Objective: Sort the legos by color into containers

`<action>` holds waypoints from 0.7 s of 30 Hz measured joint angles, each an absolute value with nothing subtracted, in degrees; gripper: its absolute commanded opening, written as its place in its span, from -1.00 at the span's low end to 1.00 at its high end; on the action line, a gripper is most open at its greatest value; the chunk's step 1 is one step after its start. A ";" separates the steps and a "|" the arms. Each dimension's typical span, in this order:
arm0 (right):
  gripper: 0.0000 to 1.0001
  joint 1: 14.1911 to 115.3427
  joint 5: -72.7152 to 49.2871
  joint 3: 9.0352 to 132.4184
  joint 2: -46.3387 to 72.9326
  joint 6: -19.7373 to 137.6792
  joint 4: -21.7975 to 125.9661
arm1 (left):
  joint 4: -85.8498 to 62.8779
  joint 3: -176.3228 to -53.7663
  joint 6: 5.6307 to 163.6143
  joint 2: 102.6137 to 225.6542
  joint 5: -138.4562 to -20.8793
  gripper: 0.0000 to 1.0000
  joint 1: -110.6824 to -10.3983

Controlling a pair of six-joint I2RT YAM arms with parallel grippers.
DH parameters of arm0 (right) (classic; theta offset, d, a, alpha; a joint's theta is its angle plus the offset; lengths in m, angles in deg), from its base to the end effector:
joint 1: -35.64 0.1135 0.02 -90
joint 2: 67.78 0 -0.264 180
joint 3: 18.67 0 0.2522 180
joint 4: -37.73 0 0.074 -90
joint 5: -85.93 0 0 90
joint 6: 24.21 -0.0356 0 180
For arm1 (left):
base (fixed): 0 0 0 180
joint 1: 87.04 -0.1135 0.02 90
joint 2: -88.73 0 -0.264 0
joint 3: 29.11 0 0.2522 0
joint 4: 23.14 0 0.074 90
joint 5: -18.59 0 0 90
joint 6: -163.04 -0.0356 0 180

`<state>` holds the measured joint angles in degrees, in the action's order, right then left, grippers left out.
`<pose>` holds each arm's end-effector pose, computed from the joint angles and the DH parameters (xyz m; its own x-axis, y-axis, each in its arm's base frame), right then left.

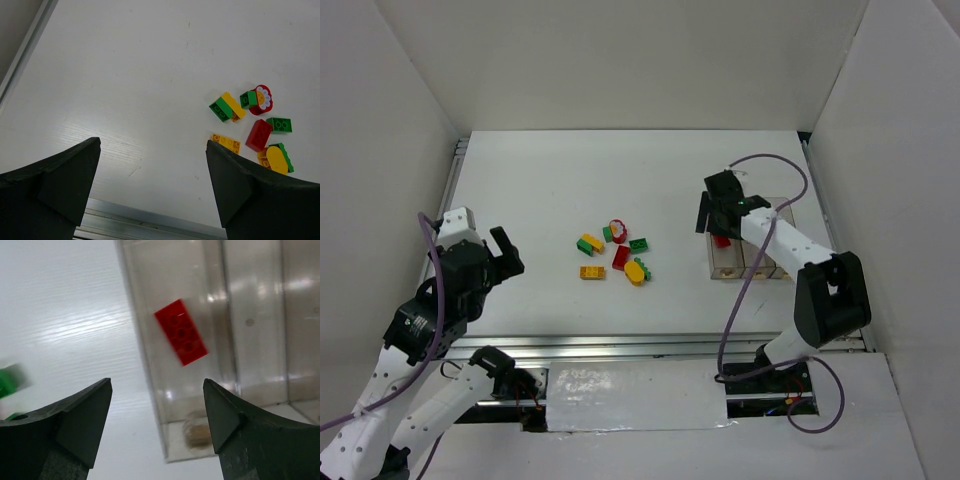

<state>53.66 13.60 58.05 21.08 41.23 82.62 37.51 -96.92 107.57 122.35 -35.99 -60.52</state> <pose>0.3077 0.0887 0.2339 -0.7828 0.1618 -0.6008 0.2064 0.9785 -0.0054 0.0996 -0.0266 0.3555 -0.2715 -0.3807 -0.8839 -0.3087 0.9044 -0.2947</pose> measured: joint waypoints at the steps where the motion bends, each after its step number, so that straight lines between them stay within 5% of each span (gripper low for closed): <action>1: 0.63 56.33 14.89 58.29 20.14 40.29 82.86 | 37.47 -96.92 107.57 122.40 -35.99 0.99 -60.52; 7: 0.62 74.45 14.23 64.85 20.22 35.77 82.32 | 37.45 -96.92 107.59 123.21 -35.90 0.99 -60.52; 21: 0.48 85.40 19.15 86.01 46.50 15.59 85.57 | 37.40 -96.92 107.59 124.21 -35.88 0.99 -60.52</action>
